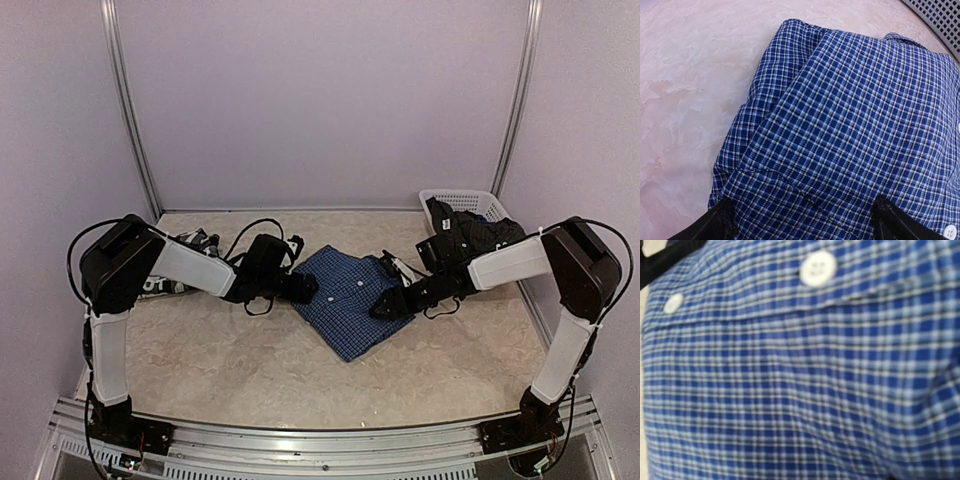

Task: Fold and stack the long sleeve shirts
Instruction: Smooth out the square-folded shirt at the center of the board, then pick up the square-folded shirt from the center of the board.

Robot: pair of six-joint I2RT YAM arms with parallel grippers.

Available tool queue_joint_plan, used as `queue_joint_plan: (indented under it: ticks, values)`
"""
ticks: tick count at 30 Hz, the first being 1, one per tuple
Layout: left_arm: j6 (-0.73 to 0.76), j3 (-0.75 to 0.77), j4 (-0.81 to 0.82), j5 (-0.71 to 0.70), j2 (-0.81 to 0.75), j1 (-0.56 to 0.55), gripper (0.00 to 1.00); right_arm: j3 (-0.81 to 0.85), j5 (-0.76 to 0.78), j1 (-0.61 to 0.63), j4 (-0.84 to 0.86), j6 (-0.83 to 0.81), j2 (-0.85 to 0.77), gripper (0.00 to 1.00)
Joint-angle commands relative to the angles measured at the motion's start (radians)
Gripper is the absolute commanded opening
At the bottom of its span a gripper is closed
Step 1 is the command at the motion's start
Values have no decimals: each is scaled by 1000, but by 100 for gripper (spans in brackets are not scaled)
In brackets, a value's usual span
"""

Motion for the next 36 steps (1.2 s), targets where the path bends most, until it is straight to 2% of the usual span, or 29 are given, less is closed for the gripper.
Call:
queue_joint_plan:
  ticks: [1,4,9,18,24,31,36]
  values:
    - [-9,-26,6,-20,-66,7,93,79,53,5,-122,-32,-66,75]
    - [-8,-20,36,-56,-117,8,99,166,85,4,-190,-63,-72,80]
    - [-29,-47,80,-37,-207,6,99,318,163,-13,-261,-111,-38,87]
    - [-182,-197,70,28,-335,-24,98,661,190,-99,-443,-149,217,90]
    - [-276,-246,58,35,-342,-96,98,788,57,-154,-483,-136,365,90]
    - [-312,-255,79,22,-273,-148,98,779,-184,-214,-450,-91,444,89]
    - [-334,-268,97,28,-245,-155,98,760,-267,-233,-432,-75,475,89]
